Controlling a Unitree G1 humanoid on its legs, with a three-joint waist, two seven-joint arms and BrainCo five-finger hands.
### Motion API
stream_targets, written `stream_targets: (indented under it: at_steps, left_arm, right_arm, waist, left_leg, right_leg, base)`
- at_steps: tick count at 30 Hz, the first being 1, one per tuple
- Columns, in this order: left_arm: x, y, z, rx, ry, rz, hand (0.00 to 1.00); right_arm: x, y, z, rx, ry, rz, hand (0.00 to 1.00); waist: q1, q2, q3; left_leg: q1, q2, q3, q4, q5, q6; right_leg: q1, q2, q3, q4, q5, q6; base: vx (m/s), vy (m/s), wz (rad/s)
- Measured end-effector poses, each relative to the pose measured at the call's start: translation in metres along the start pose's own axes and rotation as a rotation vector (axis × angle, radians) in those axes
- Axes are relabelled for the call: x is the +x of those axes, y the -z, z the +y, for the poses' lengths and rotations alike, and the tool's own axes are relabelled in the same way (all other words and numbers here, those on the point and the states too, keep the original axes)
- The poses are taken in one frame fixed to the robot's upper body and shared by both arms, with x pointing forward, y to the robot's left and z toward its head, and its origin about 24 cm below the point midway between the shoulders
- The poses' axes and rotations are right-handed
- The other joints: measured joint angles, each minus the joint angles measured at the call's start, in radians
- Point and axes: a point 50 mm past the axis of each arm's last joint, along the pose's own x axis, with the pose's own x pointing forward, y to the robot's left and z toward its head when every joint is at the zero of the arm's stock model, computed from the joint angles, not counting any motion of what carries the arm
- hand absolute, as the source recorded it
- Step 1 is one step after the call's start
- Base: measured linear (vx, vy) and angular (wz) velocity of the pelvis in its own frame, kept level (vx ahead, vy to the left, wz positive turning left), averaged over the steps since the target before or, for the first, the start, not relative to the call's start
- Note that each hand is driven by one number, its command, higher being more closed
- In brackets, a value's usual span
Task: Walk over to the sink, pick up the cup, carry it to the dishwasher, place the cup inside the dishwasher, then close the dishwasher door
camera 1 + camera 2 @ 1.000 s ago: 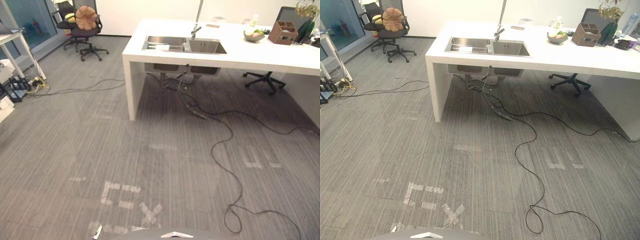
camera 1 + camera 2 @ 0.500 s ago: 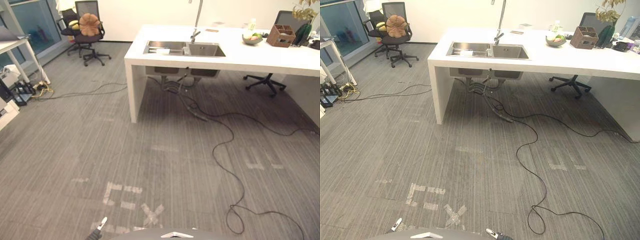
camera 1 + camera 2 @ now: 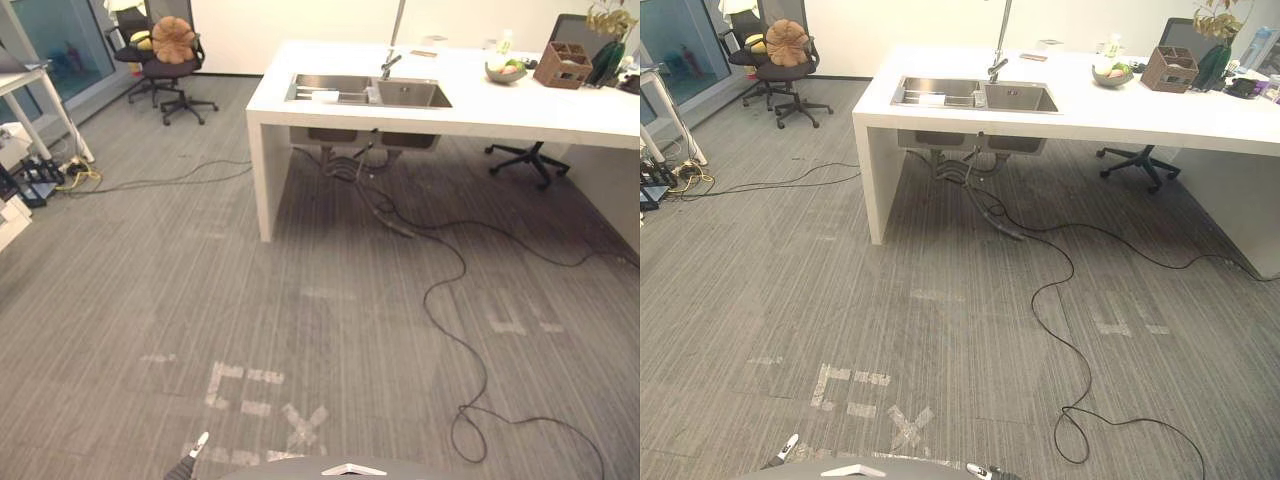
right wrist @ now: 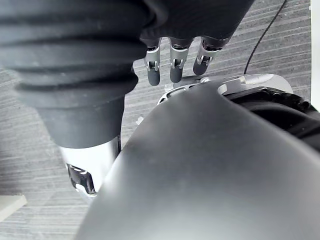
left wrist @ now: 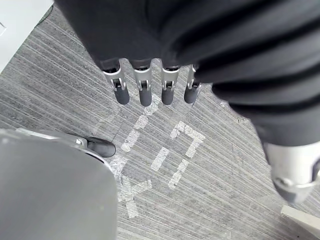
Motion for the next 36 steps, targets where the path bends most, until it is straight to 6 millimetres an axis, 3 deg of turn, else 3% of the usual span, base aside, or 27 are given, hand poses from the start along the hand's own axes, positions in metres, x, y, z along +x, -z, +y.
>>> stream_targets:
  at_steps: [13,15,16,17,18,19,20,21,22,24,25,28,30,31,32,33,34,35,36]
  left_arm:
    - [-0.001,-0.003,0.000,-0.011,0.007,-0.060,0.00]
    - [-0.001,-0.004,0.000,-0.012,-0.003,-0.084,0.00]
    - [-0.002,-0.003,0.003,-0.022,-0.014,-0.092,0.00]
    - [-0.002,-0.005,0.003,-0.029,-0.016,-0.098,0.00]
    - [-0.002,-0.005,0.003,-0.038,-0.022,-0.099,0.00]
    - [-0.002,-0.004,0.003,-0.042,-0.030,-0.097,0.00]
    - [-0.002,-0.005,0.003,-0.044,-0.034,-0.098,0.00]
    - [-0.002,-0.008,0.004,-0.063,-0.051,-0.104,0.00]
    - [-0.002,-0.010,0.006,-0.072,-0.078,-0.111,0.00]
    - [-0.001,-0.012,0.006,-0.098,-0.087,-0.118,0.00]
    - [-0.001,-0.013,0.004,-0.113,-0.086,-0.120,0.00]
    - [0.001,-0.022,-0.007,-0.171,-0.068,-0.145,0.00]
    - [0.002,-0.031,-0.021,-0.177,-0.031,-0.174,0.00]
    - [0.002,-0.034,-0.026,-0.168,-0.010,-0.187,0.00]
    - [0.002,-0.034,-0.027,-0.166,-0.005,-0.188,0.00]
    - [0.002,-0.031,-0.029,-0.154,-0.001,-0.183,0.00]
    - [0.002,-0.025,-0.032,-0.161,0.005,-0.167,0.00]
    - [0.000,-0.011,-0.038,-0.191,0.010,-0.129,0.00]
    - [0.000,-0.009,-0.042,-0.207,0.013,-0.126,0.00]
  right_arm:
    - [0.000,-0.003,0.002,0.015,0.000,-0.075,0.00]
    - [0.000,-0.005,0.002,0.013,0.000,-0.095,0.00]
    - [0.000,-0.006,0.004,0.016,-0.006,-0.103,0.00]
    - [0.000,-0.006,0.005,0.017,-0.009,-0.106,0.00]
    - [-0.001,-0.008,0.005,0.018,-0.011,-0.117,0.00]
    - [0.000,-0.015,0.006,0.019,-0.013,-0.142,0.00]
    - [0.000,-0.020,0.007,0.020,-0.018,-0.159,0.00]
    - [0.000,-0.023,0.010,0.027,-0.028,-0.173,0.00]
    - [0.001,-0.021,0.013,0.044,-0.034,-0.170,0.00]
    - [0.001,-0.021,0.013,0.054,-0.036,-0.174,0.00]
    - [0.001,-0.021,0.012,0.069,-0.037,-0.185,0.00]
    - [-0.001,-0.022,0.010,0.153,-0.035,-0.226,0.00]
    - [-0.002,-0.026,0.011,0.167,-0.046,-0.255,0.00]
    - [-0.003,-0.025,0.011,0.181,-0.049,-0.267,0.00]
    - [-0.004,-0.024,0.011,0.188,-0.048,-0.273,0.00]
    - [-0.006,-0.023,0.009,0.211,-0.044,-0.285,0.00]
    - [-0.007,-0.024,0.004,0.210,-0.035,-0.292,0.00]
    - [-0.011,-0.024,-0.007,0.213,-0.002,-0.304,0.00]
    - [-0.013,-0.021,-0.012,0.215,0.014,-0.288,0.00]
  waist:
    - [-0.005,-0.004,0.017]
    - [-0.008,-0.007,0.023]
    - [-0.008,-0.017,0.029]
    - [-0.008,-0.022,0.033]
    - [-0.007,-0.023,0.038]
    - [-0.003,-0.021,0.052]
    - [-0.005,-0.020,0.070]
    - [-0.014,-0.010,0.091]
    - [-0.016,-0.021,0.092]
    - [-0.012,-0.023,0.095]
    - [-0.013,-0.018,0.101]
    - [-0.017,0.001,0.140]
    - [-0.015,0.002,0.171]
    - [-0.011,0.000,0.172]
    - [-0.012,0.000,0.171]
    - [-0.015,0.007,0.167]
    - [-0.020,0.012,0.159]
    - [-0.016,0.077,0.123]
    - [-0.012,0.093,0.112]
  left_leg:
    - [0.010,-0.002,0.010,0.000,-0.015,0.004]
    - [0.018,-0.012,-0.002,0.001,-0.029,0.012]
    - [0.031,-0.026,-0.006,0.001,-0.042,0.016]
    - [0.040,-0.032,-0.008,0.001,-0.050,0.018]
    - [0.049,-0.038,-0.007,0.001,-0.056,0.024]
    - [0.060,-0.036,0.001,0.001,-0.061,0.030]
    - [0.078,-0.033,0.000,0.002,-0.060,0.036]
    - [0.105,-0.023,0.000,0.007,-0.059,0.055]
    - [0.118,-0.013,-0.001,0.007,-0.071,0.053]
    - [0.124,0.006,-0.006,0.007,-0.089,0.037]
    - [0.128,0.019,-0.013,0.008,-0.096,0.032]
    - [0.133,0.078,-0.041,0.072,-0.160,0.008]
    - [0.144,0.101,-0.052,0.162,-0.253,-0.020]
    - [0.174,0.104,-0.060,0.213,-0.326,-0.042]
    - [0.193,0.105,-0.063,0.223,-0.353,-0.049]
    - [0.239,0.115,-0.072,0.221,-0.395,-0.057]
    - [0.259,0.134,-0.077,0.215,-0.409,-0.047]
    - [0.268,0.174,-0.083,0.240,-0.389,-0.048]
    - [0.238,0.191,-0.088,0.316,-0.356,-0.053]
  right_leg:
    - [-0.006,-0.006,0.031,0.023,-0.015,0.001]
    - [-0.057,-0.030,0.029,0.146,-0.087,0.011]
    - [-0.086,-0.056,0.030,0.240,-0.134,0.038]
    - [-0.099,-0.068,0.031,0.290,-0.149,0.051]
    - [-0.160,-0.086,0.036,0.435,-0.166,0.060]
    - [-0.243,-0.106,0.030,0.609,-0.148,0.036]
    - [-0.266,-0.112,0.029,0.676,-0.130,0.024]
    - [-0.289,-0.119,0.022,0.732,-0.164,-0.001]
    - [-0.294,-0.112,0.001,0.699,-0.196,0.001]
    - [-0.306,-0.088,-0.023,0.611,-0.198,-0.003]
    - [-0.319,-0.070,-0.033,0.550,-0.190,-0.007]
    - [-0.347,-0.016,-0.024,0.339,-0.056,-0.001]
    - [-0.364,-0.012,0.001,0.264,0.004,0.008]
    - [-0.365,-0.027,0.016,0.283,0.003,-0.002]
    - [-0.363,-0.035,0.021,0.308,-0.007,-0.018]
    - [-0.361,-0.035,0.021,0.372,0.010,-0.062]
    - [-0.370,-0.024,0.010,0.421,0.013,-0.069]
    - [-0.384,0.009,-0.006,0.483,-0.068,-0.084]
    - [-0.377,0.027,-0.008,0.493,-0.103,-0.095]
  base:
    - [-0.03,0.005,-0.05]
    - [0.04,0.055,0.05]
    - [0.07,0.061,0.09]
    - [0.09,0.026,0.03]
    - [0.09,0.036,-0.13]
    - [0.07,0.028,-0.19]
    - [0.10,0.046,-0.16]
    - [0.12,0.021,0.00]
    - [0.12,0.021,0.03]
    - [0.14,-0.019,0.04]
    - [0.26,-0.065,0.12]
    - [0.31,-0.125,0.22]
    - [0.37,-0.212,0.17]
    - [0.43,-0.265,0.25]
    - [0.60,-0.369,0.35]
    - [0.57,-0.343,0.31]
    - [0.63,-0.311,0.26]
    - [0.52,-0.224,0.06]
    - [0.77,-0.373,-0.07]
